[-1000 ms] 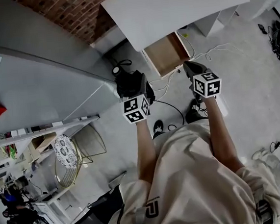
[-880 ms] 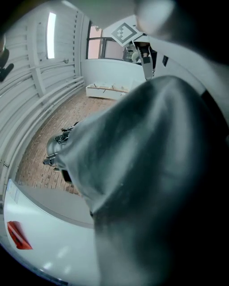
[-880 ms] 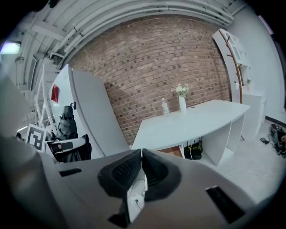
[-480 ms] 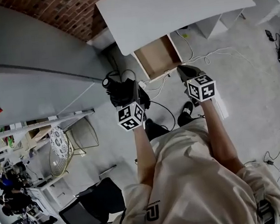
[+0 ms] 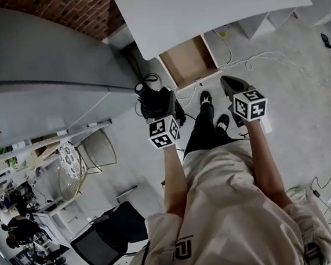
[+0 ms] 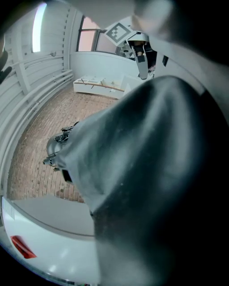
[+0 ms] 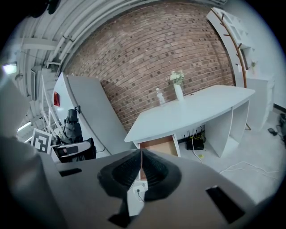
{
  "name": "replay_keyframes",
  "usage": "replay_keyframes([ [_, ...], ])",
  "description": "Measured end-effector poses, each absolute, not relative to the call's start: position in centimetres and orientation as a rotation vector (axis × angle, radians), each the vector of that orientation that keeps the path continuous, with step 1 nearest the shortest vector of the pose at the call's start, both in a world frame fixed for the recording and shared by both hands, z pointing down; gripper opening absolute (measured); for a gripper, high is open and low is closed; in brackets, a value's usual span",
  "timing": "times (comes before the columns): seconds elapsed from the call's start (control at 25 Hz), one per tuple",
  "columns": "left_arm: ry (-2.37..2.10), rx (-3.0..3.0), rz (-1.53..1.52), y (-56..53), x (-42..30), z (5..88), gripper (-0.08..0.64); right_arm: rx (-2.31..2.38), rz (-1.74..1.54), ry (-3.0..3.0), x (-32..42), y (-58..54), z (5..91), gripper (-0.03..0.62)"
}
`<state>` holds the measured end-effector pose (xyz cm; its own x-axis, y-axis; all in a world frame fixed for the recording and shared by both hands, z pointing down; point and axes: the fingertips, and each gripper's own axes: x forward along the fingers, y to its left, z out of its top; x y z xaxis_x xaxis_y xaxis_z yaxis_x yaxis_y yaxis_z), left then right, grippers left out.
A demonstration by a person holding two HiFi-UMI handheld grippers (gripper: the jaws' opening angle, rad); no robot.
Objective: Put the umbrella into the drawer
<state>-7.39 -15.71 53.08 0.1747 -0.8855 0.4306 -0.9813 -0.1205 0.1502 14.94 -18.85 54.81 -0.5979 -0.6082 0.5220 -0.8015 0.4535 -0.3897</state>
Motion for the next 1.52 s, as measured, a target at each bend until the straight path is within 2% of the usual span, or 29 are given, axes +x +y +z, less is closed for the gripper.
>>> replay_keyframes([
  [0.28,-1.628,2.089,0.31,-20.4,-3.0,56.6,0.267,1.18,0.848,-2.402,14.8,-20.3,54.8,0.069],
  [0.56,-1.497,2.081,0.405,-22.0,-0.9,61.3,0.267,1.267,1.099,-2.311,15.4,-22.4,61.5,0.069],
  [0.92,-1.383,2.155,0.532,-25.6,1.9,68.9,0.267,1.305,1.196,-2.269,15.8,-22.1,67.8,0.069],
  [1.16,-1.228,2.338,0.808,-29.3,3.3,75.6,0.267,1.184,0.991,-2.256,14.6,-24.0,71.4,0.069],
  [1.52,-1.109,2.388,0.906,-33.1,4.4,82.7,0.267,1.204,0.99,-2.303,15.1,-28.6,73.8,0.069],
])
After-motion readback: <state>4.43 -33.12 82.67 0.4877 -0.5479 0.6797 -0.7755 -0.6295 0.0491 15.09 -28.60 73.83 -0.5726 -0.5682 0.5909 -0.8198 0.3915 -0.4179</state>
